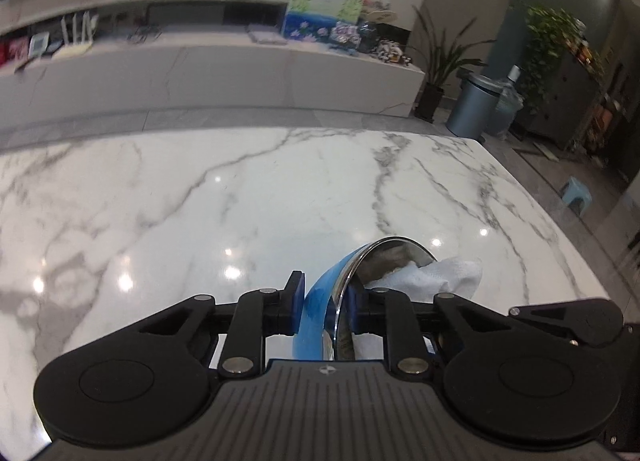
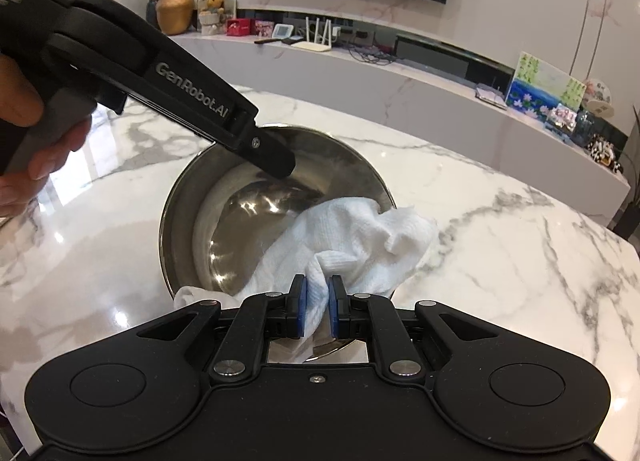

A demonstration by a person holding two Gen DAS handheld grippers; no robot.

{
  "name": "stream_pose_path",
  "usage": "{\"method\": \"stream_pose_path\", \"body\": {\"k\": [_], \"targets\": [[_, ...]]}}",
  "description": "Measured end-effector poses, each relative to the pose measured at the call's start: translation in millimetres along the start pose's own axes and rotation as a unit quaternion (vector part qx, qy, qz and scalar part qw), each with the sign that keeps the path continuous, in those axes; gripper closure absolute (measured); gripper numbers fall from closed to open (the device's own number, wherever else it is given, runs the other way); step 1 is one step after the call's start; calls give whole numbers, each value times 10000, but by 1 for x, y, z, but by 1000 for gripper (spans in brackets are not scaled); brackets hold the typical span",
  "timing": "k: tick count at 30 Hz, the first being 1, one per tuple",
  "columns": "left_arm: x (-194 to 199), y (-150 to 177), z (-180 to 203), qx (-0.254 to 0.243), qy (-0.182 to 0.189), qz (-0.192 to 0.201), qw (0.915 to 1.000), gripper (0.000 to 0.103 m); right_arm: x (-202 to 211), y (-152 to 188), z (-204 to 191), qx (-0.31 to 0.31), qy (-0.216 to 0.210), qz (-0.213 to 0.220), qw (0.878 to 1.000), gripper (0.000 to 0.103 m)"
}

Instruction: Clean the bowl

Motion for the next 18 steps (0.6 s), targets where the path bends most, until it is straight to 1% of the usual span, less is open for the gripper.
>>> {"method": "stream_pose_path", "body": {"k": [3,4,9,11,14,15,18], "targets": [[-6,4,-11,345,114,-246,9990,88,0,-5,2,6,-16,-19,10000,93],[-7,5,-13,392,135,-297,9987,89,0,-7,2,5,-25,-46,10000,93],[-16,11,-9,402,192,-543,9975,89,-5,-11,11,-139,-29,-474,9988,93],[-19,14,-7,352,198,-639,9971,89,-9,-13,18,-356,-102,-743,9965,92],[-22,17,-6,356,212,-762,9962,89,-15,-18,23,-387,-187,-1032,9937,92],[-23,18,-6,378,214,-809,9958,89,-16,-20,24,-364,-204,-1111,9929,92],[-26,21,-6,389,212,-886,9951,89,-24,-28,24,-157,-331,-1542,9874,91]]}}
Point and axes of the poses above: each gripper's, at about its wrist camera, not at the fingertips, and x roughly against the way its jaws point, z to its right, y to its underside, the point moved 5 cm from there along -x, roughly the way its jaws point, and after that the axes turned 2 degrees about -y, right-handed, at the moved point
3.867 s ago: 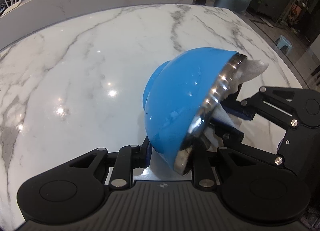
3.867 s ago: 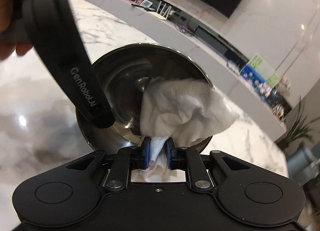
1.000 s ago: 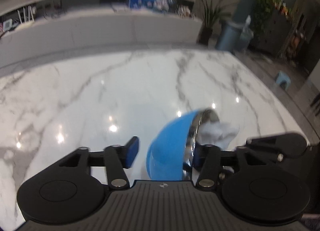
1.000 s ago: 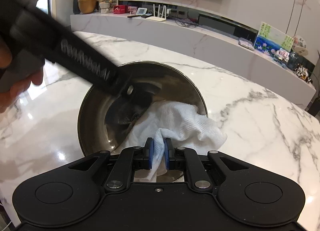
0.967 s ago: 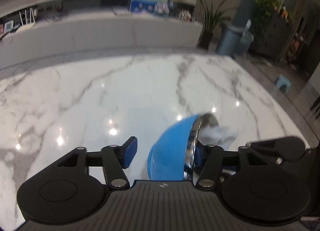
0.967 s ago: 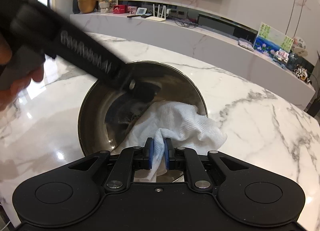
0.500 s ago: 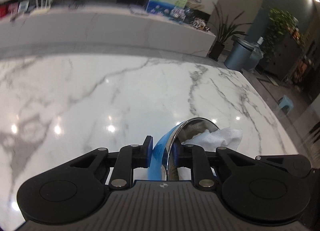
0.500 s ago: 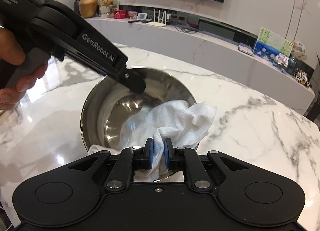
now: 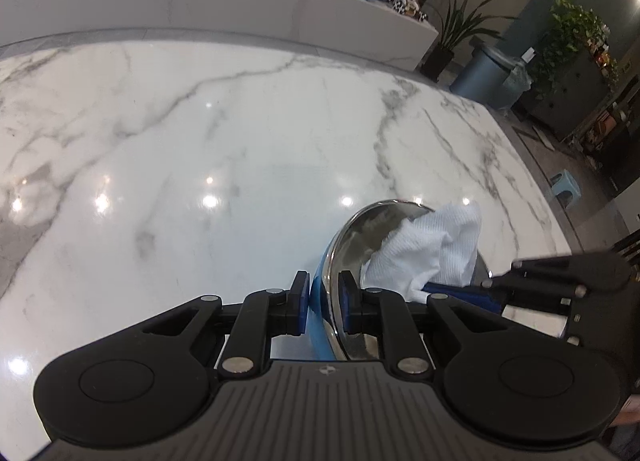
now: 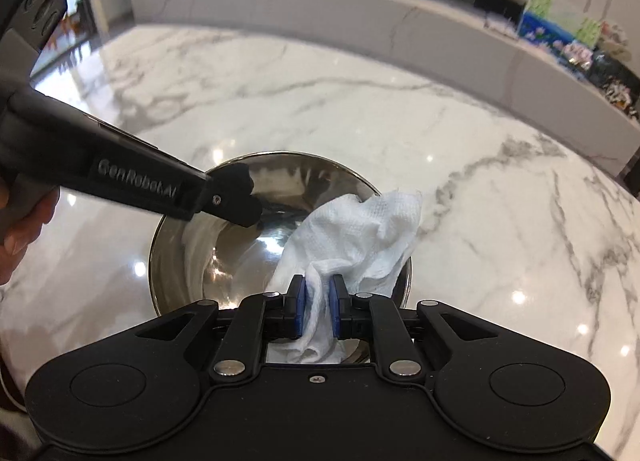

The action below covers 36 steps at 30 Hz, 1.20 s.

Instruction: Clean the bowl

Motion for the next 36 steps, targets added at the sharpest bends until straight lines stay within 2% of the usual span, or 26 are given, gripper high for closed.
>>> {"method": "stream_pose_path", "body": {"k": [5,8,15,22,29,30,32,36], "targets": [[-1,0,-1,-9,12,-53,10000,92,-11,-9,-6,458,-39,-453,9979,91],[0,0,-2,24,36,-71,10000,92,-14,-11,-12,514,-65,-485,9975,91],[-4,1,-4,174,2,-137,9998,93,-15,-16,-17,401,-443,-462,9971,91],[-4,2,1,41,-161,-171,9997,93,-4,-23,-24,-19,-1004,-628,9930,91],[-1,3,-2,135,-106,-275,9995,93,-6,-18,-38,425,-477,-665,9957,87],[0,3,-3,190,-74,-289,9994,93,-5,-18,-39,447,-430,-638,9960,84],[2,3,-5,264,-34,-319,9991,93,-2,-17,-37,493,-311,-569,9967,69],[2,4,-2,241,-41,-391,9989,90,1,-17,-30,540,-130,-566,9969,66]]}}
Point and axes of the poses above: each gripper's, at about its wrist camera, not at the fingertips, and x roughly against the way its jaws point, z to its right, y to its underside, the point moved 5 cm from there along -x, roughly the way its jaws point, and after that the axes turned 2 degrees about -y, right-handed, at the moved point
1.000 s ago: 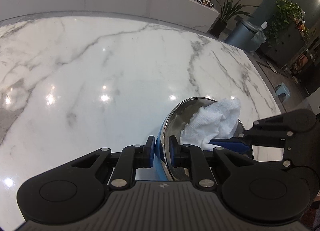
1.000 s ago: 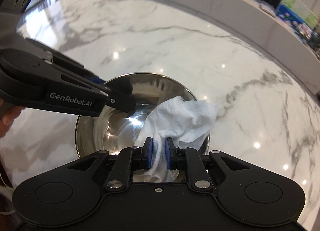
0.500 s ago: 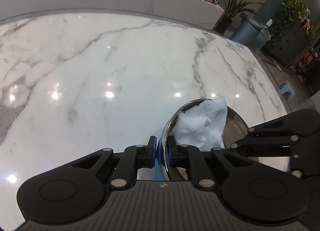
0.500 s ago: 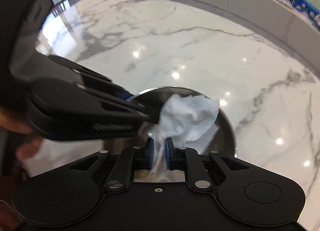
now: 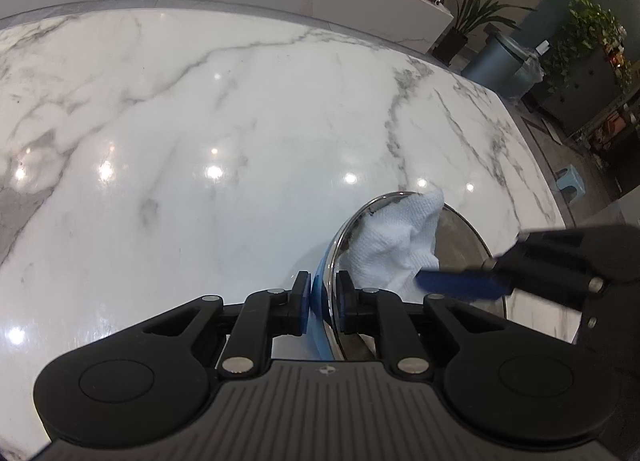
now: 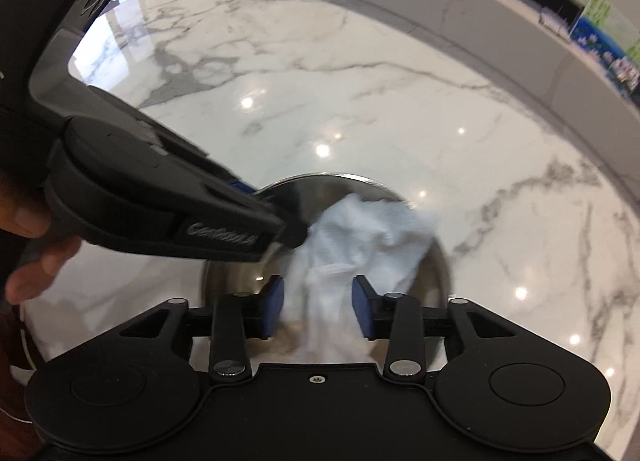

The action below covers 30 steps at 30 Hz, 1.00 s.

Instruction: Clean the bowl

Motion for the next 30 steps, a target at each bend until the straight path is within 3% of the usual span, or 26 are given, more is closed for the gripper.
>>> {"method": "stream_pose_path", "body": {"k": [7,11,14,17,20,30], "targets": [[-5,2,0,2,53,-107,9999,88,-16,1,2,-253,-129,-157,9995,66],[-7,5,1,-126,-86,-205,9997,88,-18,2,2,-300,50,-110,9995,85],[-8,5,1,-177,-153,-217,9995,87,-18,2,1,-100,336,-121,9993,93],[-8,5,2,-200,-168,-225,9994,87,-17,4,1,229,810,-154,9963,94],[-7,5,1,-175,-160,-240,9994,87,-9,5,9,245,988,-99,9948,95],[-9,7,3,-263,-115,-293,9992,87,-5,1,18,84,960,-41,9953,95]]}}
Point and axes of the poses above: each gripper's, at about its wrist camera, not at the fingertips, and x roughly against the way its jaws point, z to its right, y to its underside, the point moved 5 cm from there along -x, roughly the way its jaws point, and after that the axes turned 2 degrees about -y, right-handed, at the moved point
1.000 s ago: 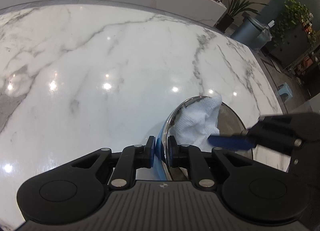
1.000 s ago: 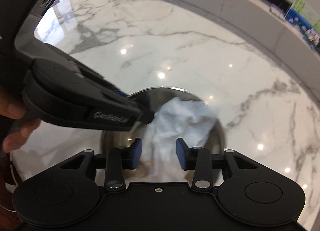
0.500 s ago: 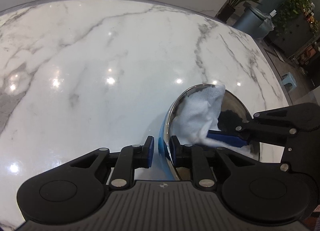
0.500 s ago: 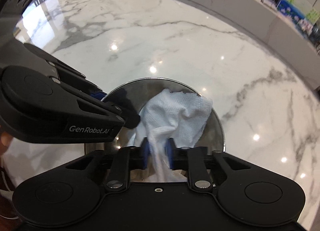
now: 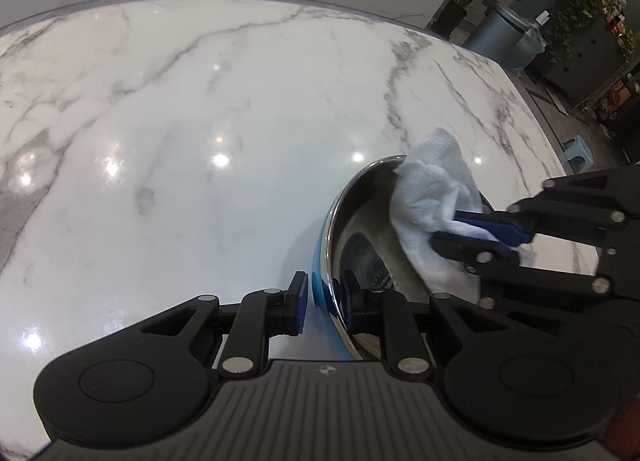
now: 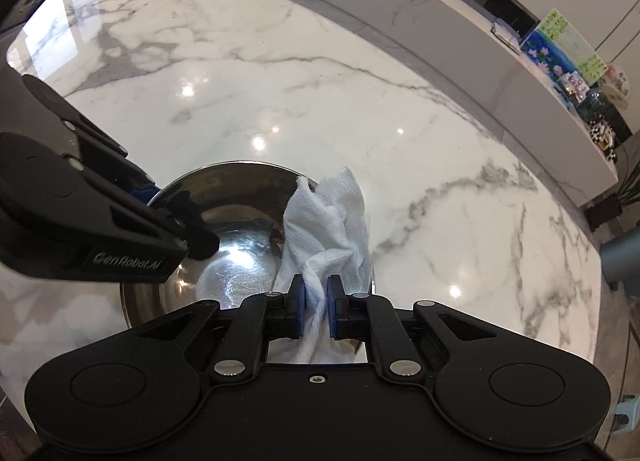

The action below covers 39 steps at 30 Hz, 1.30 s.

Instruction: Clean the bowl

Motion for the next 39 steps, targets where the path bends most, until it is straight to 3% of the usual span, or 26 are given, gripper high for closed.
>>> {"method": "stream_pose_path", "body": {"k": [15,20,27,34,39], "targets": [[-1,3,5,74,33,-30,10000,87,-7,-1,-11,-222,-397,-63,9989,93],[-2,2,4,113,52,-29,9999,87,-2,1,-17,-328,-924,-187,9950,93],[-3,2,3,99,56,-31,9999,87,7,0,-26,-351,-1331,-307,9900,93],[-2,0,2,23,8,20,10000,87,1,9,-23,-226,-1218,-534,9909,94],[0,0,1,19,-43,64,10000,85,4,13,-20,40,-729,-546,9958,93]]}}
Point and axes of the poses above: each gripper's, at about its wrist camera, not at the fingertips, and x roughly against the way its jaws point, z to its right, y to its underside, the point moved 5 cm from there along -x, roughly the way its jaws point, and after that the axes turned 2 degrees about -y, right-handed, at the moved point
